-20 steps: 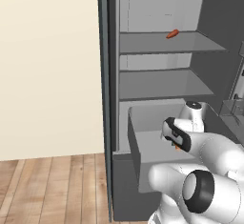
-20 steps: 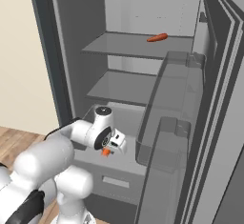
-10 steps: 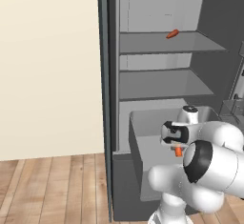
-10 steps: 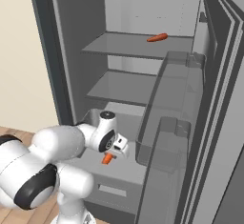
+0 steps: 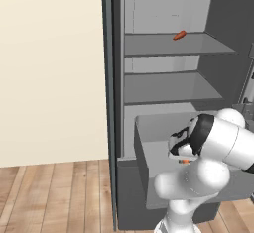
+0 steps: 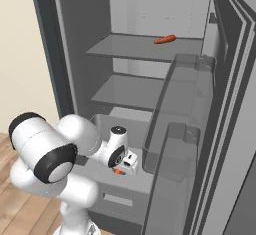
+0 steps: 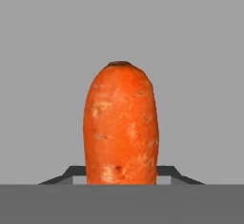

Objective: Place the carrot and garlic inside the fridge drawer. Close the drawer after placing the vegetables.

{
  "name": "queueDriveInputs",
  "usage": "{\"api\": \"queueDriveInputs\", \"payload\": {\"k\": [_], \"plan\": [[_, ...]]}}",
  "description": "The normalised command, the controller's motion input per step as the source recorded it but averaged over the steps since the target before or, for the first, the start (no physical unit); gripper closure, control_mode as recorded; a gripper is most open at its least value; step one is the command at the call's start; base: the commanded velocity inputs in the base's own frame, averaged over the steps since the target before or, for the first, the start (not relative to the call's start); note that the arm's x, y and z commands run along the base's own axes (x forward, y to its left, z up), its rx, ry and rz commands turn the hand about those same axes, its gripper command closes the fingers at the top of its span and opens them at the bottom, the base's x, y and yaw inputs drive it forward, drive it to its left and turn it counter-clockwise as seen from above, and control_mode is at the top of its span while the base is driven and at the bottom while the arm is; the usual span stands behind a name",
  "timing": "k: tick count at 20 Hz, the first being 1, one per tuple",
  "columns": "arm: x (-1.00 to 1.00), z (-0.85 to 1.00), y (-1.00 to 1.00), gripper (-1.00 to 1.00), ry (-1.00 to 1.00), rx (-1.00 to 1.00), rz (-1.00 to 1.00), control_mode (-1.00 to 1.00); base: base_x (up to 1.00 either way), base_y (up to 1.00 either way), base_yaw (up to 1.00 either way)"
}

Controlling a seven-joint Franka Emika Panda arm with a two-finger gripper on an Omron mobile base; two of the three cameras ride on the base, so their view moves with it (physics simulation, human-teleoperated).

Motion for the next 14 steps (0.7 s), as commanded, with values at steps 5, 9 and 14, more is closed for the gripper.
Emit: {"api": "queueDriveInputs", "payload": {"k": [5,9,14], "plan": [[-0.05,-0.03,0.0,-1.0,0.0,0.0,0.0,-1.0,0.0,0.0,0.0],[0.0,0.34,0.09,-1.0,0.0,-0.04,-0.01,-1.0,0.0,0.0,0.0],[-0.07,0.81,0.23,-1.0,-0.1,-0.07,0.0,-1.0,0.0,0.0,0.0]]}}
